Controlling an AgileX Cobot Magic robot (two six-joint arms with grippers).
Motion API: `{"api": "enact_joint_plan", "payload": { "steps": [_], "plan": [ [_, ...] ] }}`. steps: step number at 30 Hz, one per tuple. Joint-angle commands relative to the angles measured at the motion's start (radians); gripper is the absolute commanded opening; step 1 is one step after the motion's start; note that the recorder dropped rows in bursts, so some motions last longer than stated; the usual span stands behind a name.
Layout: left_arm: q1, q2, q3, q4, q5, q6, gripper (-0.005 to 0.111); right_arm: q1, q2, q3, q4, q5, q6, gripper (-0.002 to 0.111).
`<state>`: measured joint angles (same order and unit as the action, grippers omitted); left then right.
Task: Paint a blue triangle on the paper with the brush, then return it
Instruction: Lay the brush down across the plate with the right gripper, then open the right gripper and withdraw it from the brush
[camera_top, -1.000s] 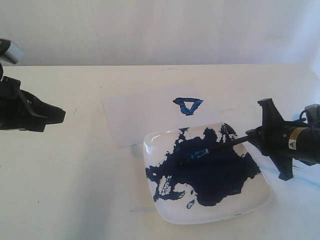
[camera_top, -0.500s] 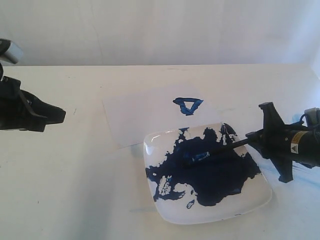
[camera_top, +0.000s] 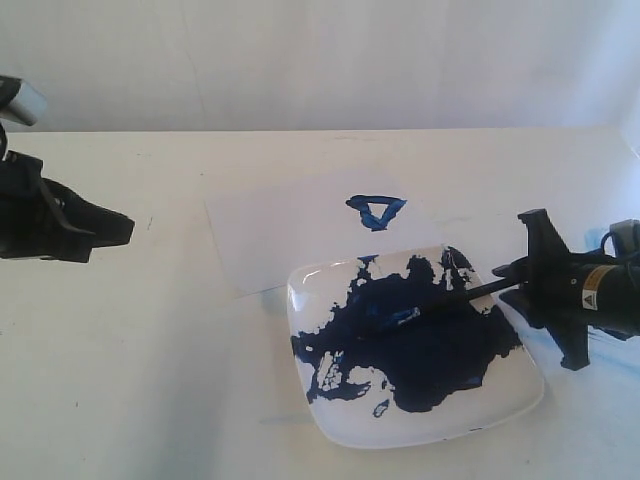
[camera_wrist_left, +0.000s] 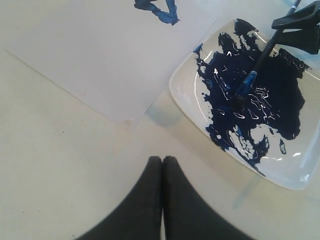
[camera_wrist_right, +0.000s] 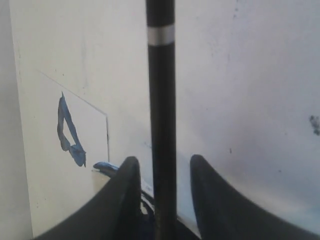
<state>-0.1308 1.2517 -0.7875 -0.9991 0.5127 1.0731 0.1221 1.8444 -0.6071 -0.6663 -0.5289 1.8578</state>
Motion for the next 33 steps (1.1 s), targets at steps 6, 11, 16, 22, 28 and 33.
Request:
{"api": "enact_joint_plan", "payload": {
  "steps": [6, 11, 16, 22, 28, 33],
  "plan": [
    [0.001, -0.011, 0.007, -0.032, 0.029, 0.025, 0.000, -0.005, -0.012, 0.004, -0.053, 0.007, -0.026, 0.052],
    [0.001, -0.011, 0.007, -0.039, 0.031, 0.029, 0.000, -0.045, -0.086, 0.004, -0.158, 0.081, -0.019, 0.052],
    [0.001, -0.011, 0.007, -0.039, 0.031, 0.029, 0.000, -0.074, -0.183, 0.004, -0.411, 0.091, 0.134, 0.052],
    [0.001, -0.011, 0.007, -0.039, 0.031, 0.029, 0.000, -0.085, -0.279, 0.004, -0.742, 0.055, 0.240, 0.052],
    [0.001, -0.011, 0.007, -0.047, 0.010, 0.029, 0.000, -0.085, -0.390, 0.004, -0.906, -0.034, 0.240, 0.018],
    [0.001, -0.011, 0.007, -0.047, 0.003, 0.029, 0.000, -0.085, -0.470, 0.004, -0.901, 0.085, 0.170, 0.000]
  ]
}}
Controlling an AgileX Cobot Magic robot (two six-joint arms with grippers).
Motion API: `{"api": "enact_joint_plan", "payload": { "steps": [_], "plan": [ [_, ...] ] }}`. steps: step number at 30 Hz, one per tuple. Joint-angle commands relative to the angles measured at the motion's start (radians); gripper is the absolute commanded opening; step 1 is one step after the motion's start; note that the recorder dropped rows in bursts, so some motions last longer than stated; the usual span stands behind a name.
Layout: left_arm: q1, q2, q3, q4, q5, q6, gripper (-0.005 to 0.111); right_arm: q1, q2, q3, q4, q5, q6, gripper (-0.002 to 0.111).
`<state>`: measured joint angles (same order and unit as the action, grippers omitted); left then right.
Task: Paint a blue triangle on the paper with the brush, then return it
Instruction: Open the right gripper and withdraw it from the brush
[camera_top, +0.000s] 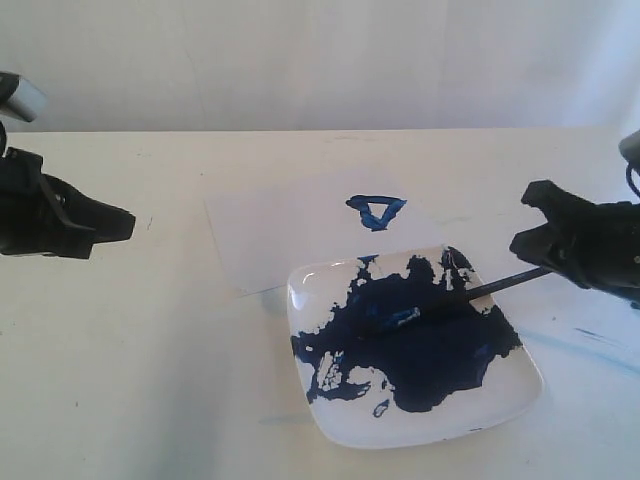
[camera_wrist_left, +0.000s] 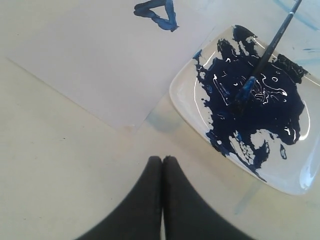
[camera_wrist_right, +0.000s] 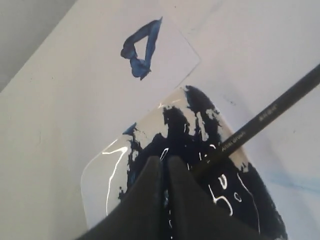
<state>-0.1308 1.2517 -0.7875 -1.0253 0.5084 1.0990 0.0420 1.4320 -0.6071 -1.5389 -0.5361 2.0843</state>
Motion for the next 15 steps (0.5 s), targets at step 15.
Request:
{"api": "enact_joint_plan", "payload": {
  "steps": [15],
  "plan": [
    [0.001, -0.011, 0.007, -0.021, 0.008, 0.003, 0.000, -0.003, -0.112, 0.004, -0.028, 0.378, -0.130, 0.000]
  ]
}}
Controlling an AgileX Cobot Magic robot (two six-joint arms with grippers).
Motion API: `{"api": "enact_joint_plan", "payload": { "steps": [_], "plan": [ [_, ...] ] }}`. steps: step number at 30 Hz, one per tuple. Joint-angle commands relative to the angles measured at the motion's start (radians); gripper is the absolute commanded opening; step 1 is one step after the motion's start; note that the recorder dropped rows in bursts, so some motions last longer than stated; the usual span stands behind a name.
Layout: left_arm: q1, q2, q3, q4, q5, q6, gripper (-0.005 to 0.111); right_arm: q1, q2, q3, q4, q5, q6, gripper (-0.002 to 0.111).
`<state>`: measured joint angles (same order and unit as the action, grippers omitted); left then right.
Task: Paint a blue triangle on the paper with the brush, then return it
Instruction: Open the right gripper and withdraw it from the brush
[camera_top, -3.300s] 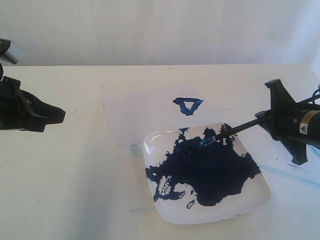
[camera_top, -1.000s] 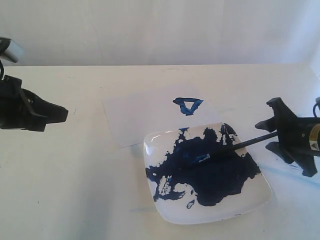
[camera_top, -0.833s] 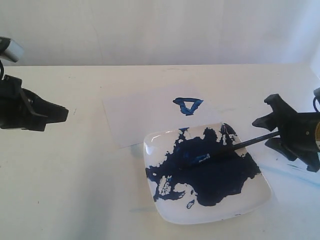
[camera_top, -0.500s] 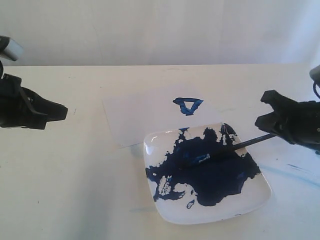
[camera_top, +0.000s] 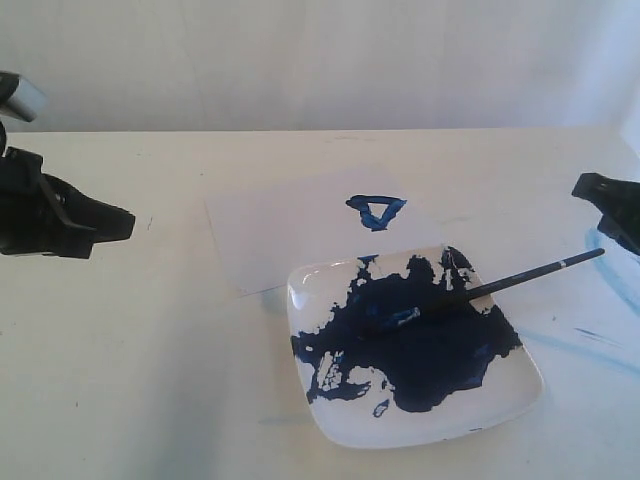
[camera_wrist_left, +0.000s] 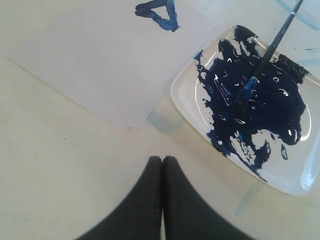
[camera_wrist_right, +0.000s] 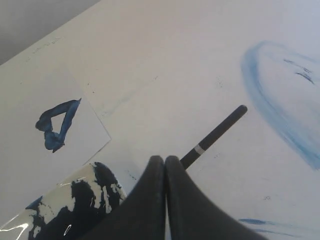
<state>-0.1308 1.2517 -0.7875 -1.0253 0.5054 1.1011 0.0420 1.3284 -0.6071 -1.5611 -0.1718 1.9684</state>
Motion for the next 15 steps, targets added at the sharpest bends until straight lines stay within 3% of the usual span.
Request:
{"api": "enact_joint_plan", "payload": {
  "steps": [1, 13, 15],
  "plan": [
    [0.001, -0.011, 0.007, -0.021, 0.011, 0.001, 0.000, -0.003, -0.008, 0.004, -0.006, 0.013, -0.014, 0.000],
    [-0.001, -0.011, 0.007, -0.015, 0.014, 0.001, 0.000, -0.003, -0.008, 0.004, -0.006, 0.013, -0.014, 0.000],
    [0.001, -0.015, 0.007, 0.043, -0.035, 0.001, 0.000, -0.003, -0.008, 0.004, -0.006, 0.011, -0.014, 0.000]
  ]
}}
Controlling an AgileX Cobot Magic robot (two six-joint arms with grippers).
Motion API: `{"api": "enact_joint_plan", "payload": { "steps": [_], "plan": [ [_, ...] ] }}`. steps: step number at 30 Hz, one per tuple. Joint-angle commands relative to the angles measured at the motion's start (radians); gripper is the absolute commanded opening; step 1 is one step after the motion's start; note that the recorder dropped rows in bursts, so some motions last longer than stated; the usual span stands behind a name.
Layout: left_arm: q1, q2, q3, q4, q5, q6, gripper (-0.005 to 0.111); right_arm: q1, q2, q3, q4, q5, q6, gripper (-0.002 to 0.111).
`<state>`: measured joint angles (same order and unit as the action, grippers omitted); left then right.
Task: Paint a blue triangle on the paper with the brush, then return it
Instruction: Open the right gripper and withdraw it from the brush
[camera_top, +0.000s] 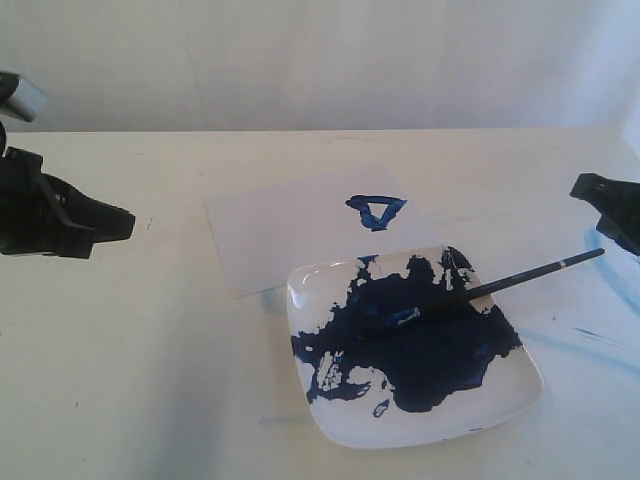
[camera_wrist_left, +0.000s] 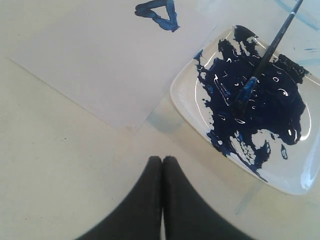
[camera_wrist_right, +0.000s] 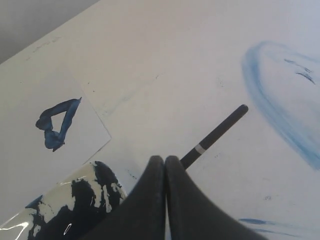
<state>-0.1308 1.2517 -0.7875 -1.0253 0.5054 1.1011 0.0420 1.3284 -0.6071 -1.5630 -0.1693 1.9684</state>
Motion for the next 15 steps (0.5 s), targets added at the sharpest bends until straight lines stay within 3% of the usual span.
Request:
{"api": "enact_joint_plan", "payload": {
  "steps": [1, 7, 15],
  "plan": [
    [0.001, -0.024, 0.007, 0.081, -0.061, 0.001, 0.000, -0.003, -0.008, 0.004, -0.004, 0.002, -0.014, 0.000],
    [0.001, -0.152, 0.007, 0.160, -0.143, 0.001, 0.000, -0.003, -0.008, 0.004, -0.004, 0.000, -0.014, 0.000],
    [0.007, -0.518, 0.007, 0.178, -0.146, 0.001, 0.000, -0.003, -0.008, 0.004, -0.004, 0.000, -0.014, 0.000]
  ]
}}
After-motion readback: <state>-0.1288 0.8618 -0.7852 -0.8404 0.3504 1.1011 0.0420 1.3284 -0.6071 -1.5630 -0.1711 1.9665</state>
